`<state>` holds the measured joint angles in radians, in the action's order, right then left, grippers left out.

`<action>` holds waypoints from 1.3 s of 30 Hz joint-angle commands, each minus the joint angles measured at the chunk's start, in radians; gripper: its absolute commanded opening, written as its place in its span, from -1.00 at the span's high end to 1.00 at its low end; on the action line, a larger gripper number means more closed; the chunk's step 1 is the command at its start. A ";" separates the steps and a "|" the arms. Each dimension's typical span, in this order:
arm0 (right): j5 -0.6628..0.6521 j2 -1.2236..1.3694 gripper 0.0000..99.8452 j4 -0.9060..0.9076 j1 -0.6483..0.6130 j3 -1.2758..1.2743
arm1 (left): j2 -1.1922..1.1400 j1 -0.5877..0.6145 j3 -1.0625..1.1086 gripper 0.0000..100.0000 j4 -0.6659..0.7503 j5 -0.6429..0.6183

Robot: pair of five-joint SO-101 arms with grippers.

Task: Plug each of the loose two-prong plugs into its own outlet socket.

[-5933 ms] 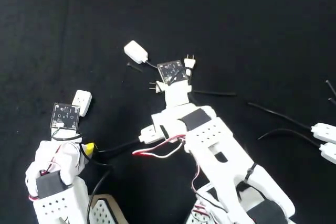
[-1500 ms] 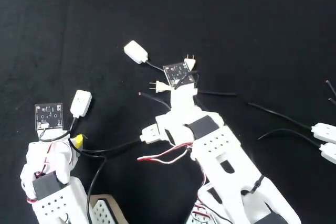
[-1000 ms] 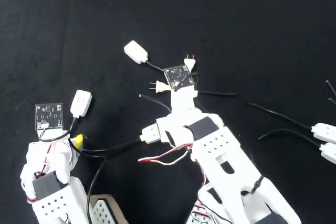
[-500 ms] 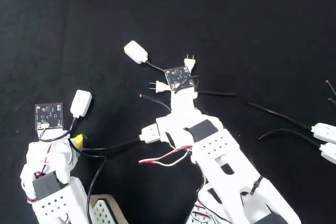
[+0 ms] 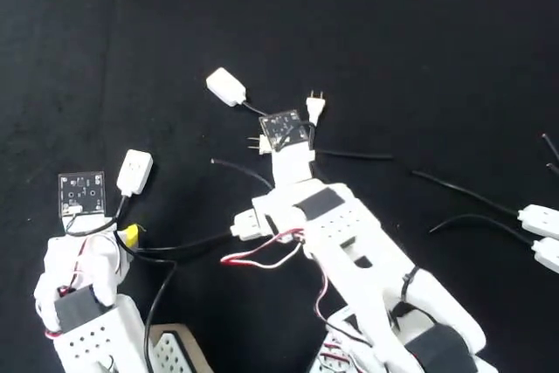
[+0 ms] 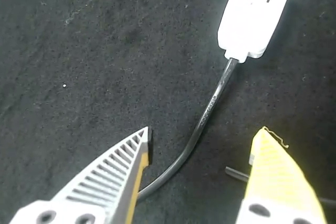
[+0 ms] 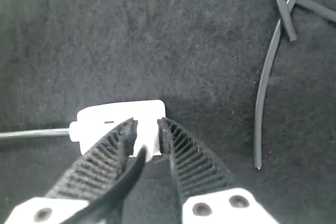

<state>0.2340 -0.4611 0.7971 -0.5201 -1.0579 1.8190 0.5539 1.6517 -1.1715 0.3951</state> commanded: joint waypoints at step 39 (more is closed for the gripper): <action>-1.131 -0.180 0.98 -0.048 1.717 -0.004 | 0.005 -0.039 -0.002 0.38 0.018 0.006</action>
<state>-0.8876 -0.6759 0.8278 1.1707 -1.0717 1.8190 0.5247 1.6533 -1.1715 0.3951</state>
